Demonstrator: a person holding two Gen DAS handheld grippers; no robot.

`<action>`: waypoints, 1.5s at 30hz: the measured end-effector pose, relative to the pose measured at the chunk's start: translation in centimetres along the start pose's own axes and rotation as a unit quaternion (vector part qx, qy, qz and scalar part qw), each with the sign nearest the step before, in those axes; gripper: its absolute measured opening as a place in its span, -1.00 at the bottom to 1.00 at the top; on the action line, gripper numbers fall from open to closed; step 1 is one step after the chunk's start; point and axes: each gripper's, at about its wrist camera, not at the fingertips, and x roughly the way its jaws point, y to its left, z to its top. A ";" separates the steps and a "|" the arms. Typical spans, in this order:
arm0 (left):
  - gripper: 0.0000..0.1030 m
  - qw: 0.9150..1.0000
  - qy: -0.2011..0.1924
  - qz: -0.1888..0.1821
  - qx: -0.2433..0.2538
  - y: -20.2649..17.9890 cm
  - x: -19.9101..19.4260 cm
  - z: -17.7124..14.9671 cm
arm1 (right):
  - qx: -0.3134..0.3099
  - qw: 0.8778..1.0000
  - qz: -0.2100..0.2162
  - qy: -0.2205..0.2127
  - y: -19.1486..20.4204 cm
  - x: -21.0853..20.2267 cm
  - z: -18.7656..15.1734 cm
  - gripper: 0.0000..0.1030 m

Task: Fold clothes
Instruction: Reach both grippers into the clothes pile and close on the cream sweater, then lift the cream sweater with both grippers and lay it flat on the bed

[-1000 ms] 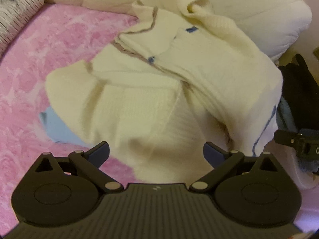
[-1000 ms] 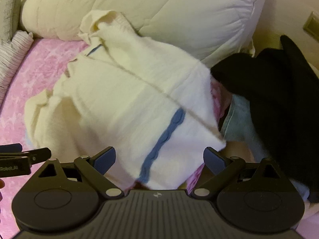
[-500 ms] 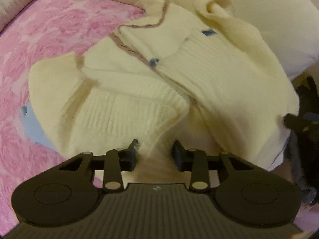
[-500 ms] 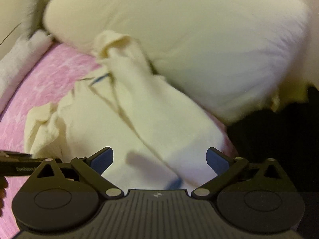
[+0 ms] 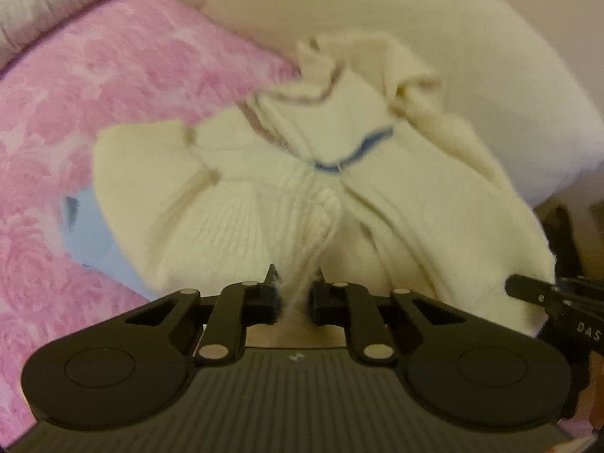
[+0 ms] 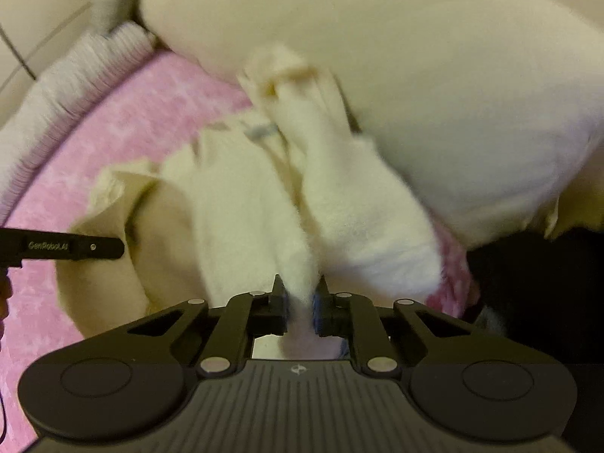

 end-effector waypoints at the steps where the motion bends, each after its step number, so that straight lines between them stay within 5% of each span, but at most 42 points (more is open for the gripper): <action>1: -0.78 1.000 -0.016 0.002 -0.002 0.3 -1.5 0.1 | -0.011 1.000 0.003 -0.013 0.6 -1.2 0.3 -0.75; 7: -0.78 0.993 -0.115 0.016 -0.033 4.0 -11.2 -0.6 | -0.070 0.988 0.058 -0.123 5.6 -8.2 3.4 -0.85; 12: -0.88 0.977 -0.203 0.009 -0.069 8.3 -20.4 -3.0 | -0.149 0.952 0.147 -0.223 13.3 -15.2 5.1 -0.85; 16: -0.96 0.955 -0.286 0.037 -0.077 11.2 -29.1 -6.8 | -0.159 0.925 0.232 -0.256 20.1 -19.5 5.2 -0.85; 21: -1.00 0.901 -0.412 0.106 -0.080 16.1 -41.9 -12.5 | -0.155 0.887 0.323 -0.292 28.6 -25.5 3.9 -0.83; 26: -1.00 0.910 -0.370 0.152 -0.109 22.2 -47.5 -18.1 | -0.183 0.850 0.375 -0.321 38.2 -30.9 1.5 -0.83; 30: -0.93 0.923 -0.318 0.140 -0.162 25.6 -46.8 -24.4 | -0.196 0.828 0.410 -0.327 44.5 -34.4 -1.0 -0.83; 35: -0.83 0.927 -0.272 0.115 -0.230 28.7 -45.0 -32.6 | -0.225 0.801 0.433 -0.347 51.5 -39.3 -2.9 -0.83; 40: -0.78 0.922 -0.263 0.110 -0.264 29.9 -46.0 -37.8 | -0.254 0.776 0.467 -0.340 58.0 -43.2 -4.2 -0.83; 45: -0.67 0.899 -0.294 0.138 -0.293 31.0 -49.9 -41.7 | -0.253 0.735 0.527 -0.343 61.0 -47.9 -4.9 -0.83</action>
